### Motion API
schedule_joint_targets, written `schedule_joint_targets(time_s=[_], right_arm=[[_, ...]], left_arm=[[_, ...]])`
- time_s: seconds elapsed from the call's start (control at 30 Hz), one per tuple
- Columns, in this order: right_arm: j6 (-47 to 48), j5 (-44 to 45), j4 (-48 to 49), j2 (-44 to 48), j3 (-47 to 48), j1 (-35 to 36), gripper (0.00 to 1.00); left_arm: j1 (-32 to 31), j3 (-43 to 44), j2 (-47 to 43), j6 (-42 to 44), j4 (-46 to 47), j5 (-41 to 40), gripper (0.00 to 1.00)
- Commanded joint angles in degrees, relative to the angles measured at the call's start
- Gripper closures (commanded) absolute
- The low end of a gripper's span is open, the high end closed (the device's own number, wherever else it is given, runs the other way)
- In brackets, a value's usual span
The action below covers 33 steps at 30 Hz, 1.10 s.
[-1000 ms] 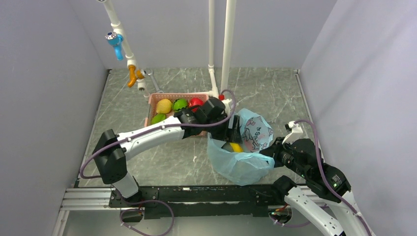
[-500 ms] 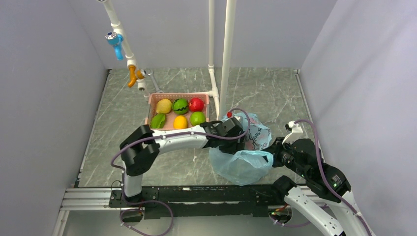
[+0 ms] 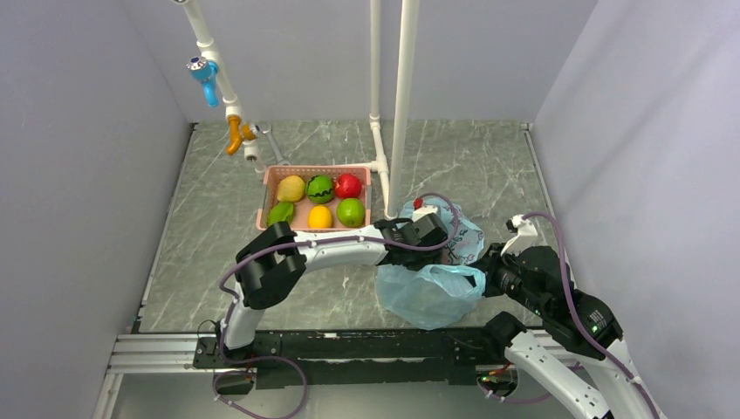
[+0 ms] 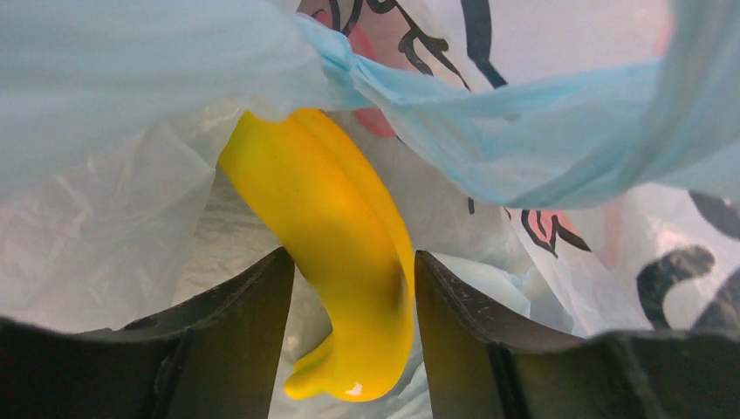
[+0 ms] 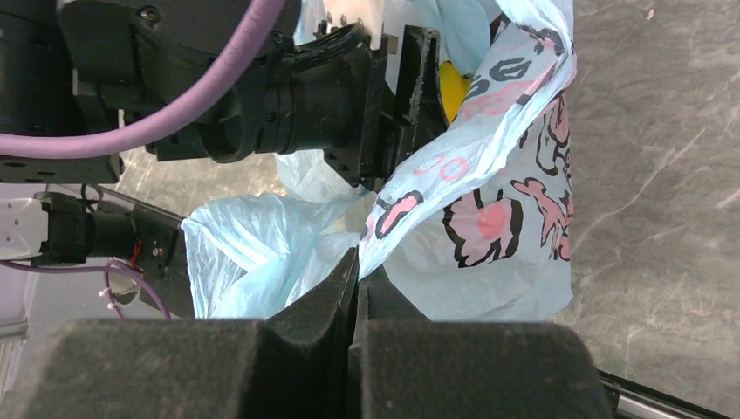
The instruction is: Take the fake fruits out of the plastic bag
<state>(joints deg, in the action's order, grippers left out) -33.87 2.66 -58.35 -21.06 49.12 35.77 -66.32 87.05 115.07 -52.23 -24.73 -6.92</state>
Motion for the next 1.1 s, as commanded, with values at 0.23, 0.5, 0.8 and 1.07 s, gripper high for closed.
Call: schedule_joint_targets(time_s=[0.23, 0.5, 0.8, 1.07], right_arm=[[0.5, 0.4, 2.5, 0.5, 0.7, 0.2, 1.0], [0.5, 0.5, 2.8, 0.3, 0.4, 0.3, 1.0], [0.4, 0.8, 2.9, 0.2, 0.5, 0.3, 1.0], [0.0, 1.8, 2.6, -0.2, 1.3, 0.2, 1.0]], left_arm=[[0.0, 0.6, -3.0, 4.3, 2.7, 3.6, 0.79], [0.7, -3.4, -11.7, 10.2, 7.6, 9.5, 0.98], [1.8, -7.0, -17.7, 14.2, 13.0, 17.3, 0.99], [2.9, -9.4, -24.8, 20.1, 16.8, 22.3, 1.0]])
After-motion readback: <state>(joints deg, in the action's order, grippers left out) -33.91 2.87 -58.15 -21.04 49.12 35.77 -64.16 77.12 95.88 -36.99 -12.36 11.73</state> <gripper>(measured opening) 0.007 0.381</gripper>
